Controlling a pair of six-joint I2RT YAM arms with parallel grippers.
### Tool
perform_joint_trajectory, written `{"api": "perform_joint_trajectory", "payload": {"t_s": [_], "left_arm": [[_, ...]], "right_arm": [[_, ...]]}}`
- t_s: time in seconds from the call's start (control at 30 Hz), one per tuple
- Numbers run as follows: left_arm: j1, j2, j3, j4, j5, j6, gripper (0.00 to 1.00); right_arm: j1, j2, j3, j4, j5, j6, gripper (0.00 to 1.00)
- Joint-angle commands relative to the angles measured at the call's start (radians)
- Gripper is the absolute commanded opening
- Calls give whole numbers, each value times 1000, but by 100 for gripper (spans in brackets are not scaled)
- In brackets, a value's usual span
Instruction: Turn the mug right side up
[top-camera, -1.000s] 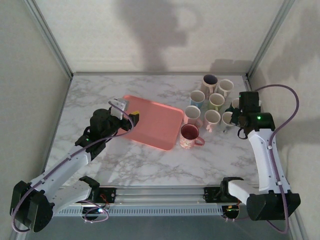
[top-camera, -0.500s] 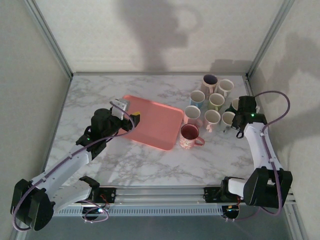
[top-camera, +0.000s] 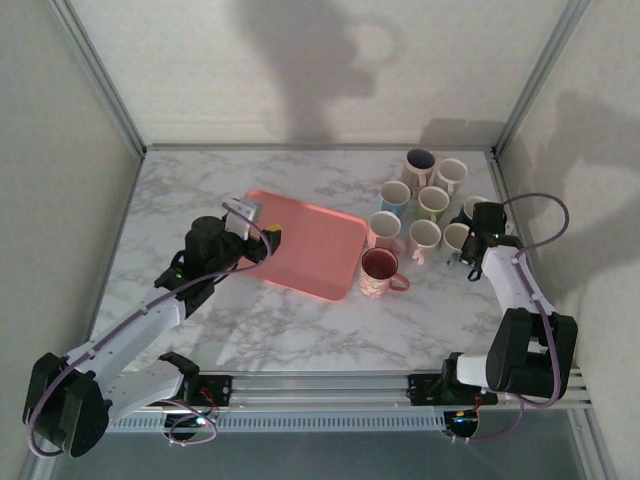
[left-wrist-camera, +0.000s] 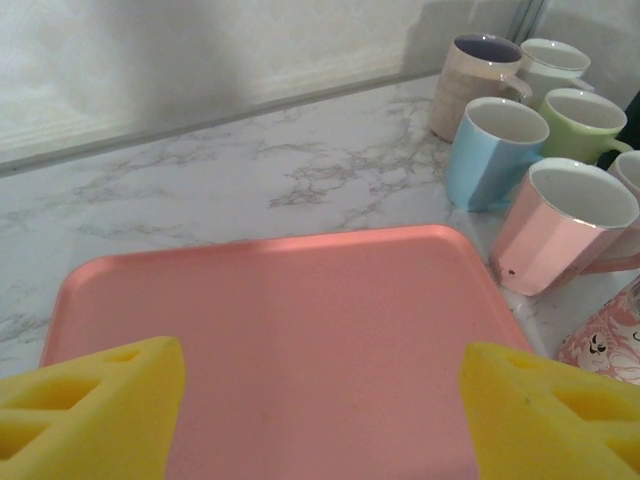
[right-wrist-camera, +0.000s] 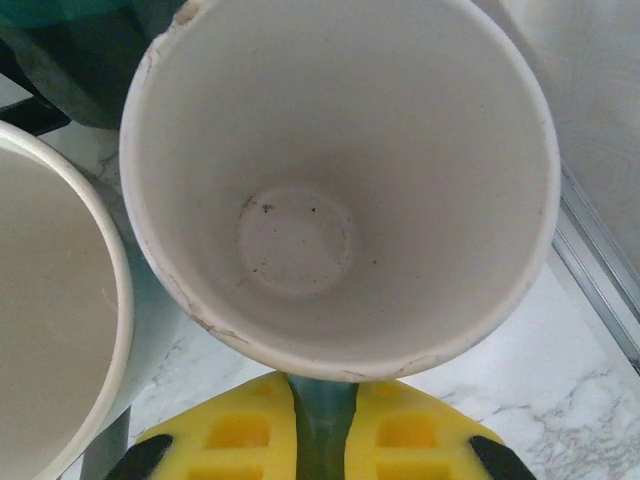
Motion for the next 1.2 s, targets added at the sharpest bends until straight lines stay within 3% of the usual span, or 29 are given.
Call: {"api": "perform_joint_trajectory", "payload": {"t_s": [0.0,0.13,0.37,0.7,1.03,1.17], "left_arm": [[11,4,30,2,21,13,73],[12,4,28,3,22,14,73],[13,6,29,3,21,14,73],[13,6,30,5,27,11,73],[15,-2,29,4,34,4,74],[15,4,28,9,32,-9,74]], "right_arm": [[-9,5,-14,107,11,-19,0],[-14,22,-31,117,6,-7,0],[-14,43,-31,102,-2,6,18],[-15,-10,-25,50,4,35,30],[-14,-219,-16,-102,-15,33,41],[-14,-318,-22,-86,-128,-40,44]]}}
